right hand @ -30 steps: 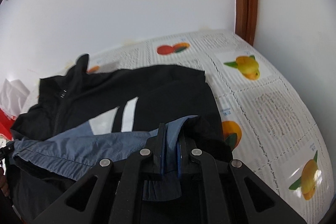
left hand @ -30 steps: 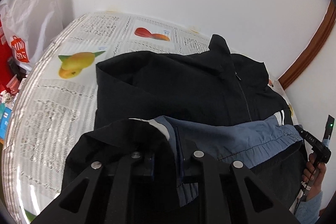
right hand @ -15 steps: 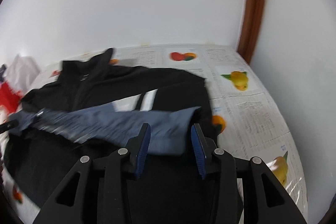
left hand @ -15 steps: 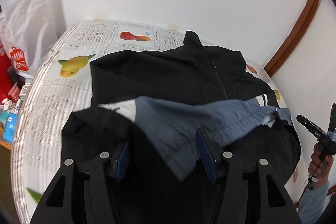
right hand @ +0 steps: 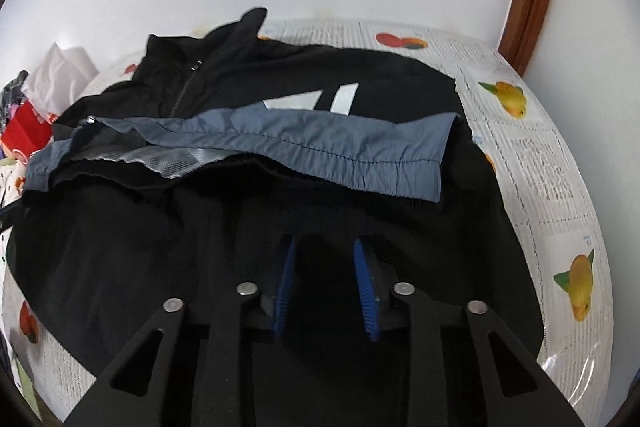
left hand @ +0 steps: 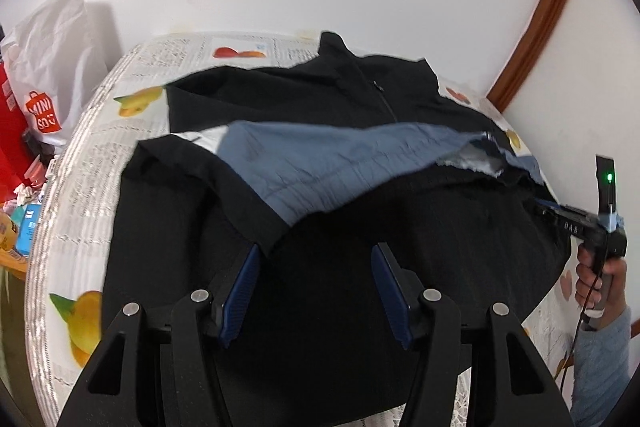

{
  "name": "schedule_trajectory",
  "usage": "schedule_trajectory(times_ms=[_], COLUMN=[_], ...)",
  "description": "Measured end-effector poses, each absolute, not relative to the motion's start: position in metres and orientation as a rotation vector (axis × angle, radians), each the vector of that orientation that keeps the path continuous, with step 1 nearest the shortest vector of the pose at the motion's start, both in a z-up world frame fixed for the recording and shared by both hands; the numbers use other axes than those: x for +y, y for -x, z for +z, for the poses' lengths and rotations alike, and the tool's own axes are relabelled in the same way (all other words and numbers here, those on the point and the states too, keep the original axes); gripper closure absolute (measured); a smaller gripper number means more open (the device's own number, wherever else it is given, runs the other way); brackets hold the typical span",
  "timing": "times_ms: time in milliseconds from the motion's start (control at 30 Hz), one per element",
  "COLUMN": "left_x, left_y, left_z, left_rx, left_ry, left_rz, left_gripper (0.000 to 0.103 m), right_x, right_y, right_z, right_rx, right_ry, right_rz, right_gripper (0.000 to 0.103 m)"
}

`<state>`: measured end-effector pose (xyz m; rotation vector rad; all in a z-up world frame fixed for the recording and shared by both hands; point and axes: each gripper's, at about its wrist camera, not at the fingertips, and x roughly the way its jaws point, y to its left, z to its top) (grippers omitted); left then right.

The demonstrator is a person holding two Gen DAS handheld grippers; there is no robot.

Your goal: Fold large clothes

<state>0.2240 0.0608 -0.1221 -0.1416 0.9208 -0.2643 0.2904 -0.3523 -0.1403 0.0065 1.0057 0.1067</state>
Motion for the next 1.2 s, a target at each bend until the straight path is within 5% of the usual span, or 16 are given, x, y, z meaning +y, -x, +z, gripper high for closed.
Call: schedule_trajectory(times_ms=[133, 567, 1200], left_x=[0.046, 0.006, 0.028], left_y=[-0.231, -0.267, -0.328], left_z=[-0.132, -0.151, -0.097], left_rx=[0.956, 0.971, 0.749], left_ry=[0.175, 0.165, 0.059], left_rz=[-0.332, -0.295, -0.138], left_gripper=[0.064, 0.064, 0.066], right_x=[-0.349, -0.349, -0.342], right_y=[-0.295, -0.312, -0.404], right_z=[-0.143, -0.154, -0.137], right_rx=[1.01, 1.02, 0.869], right_ry=[-0.006, -0.013, 0.077], right_rz=[0.107, 0.09, -0.011], right_gripper=[0.081, 0.081, 0.081])
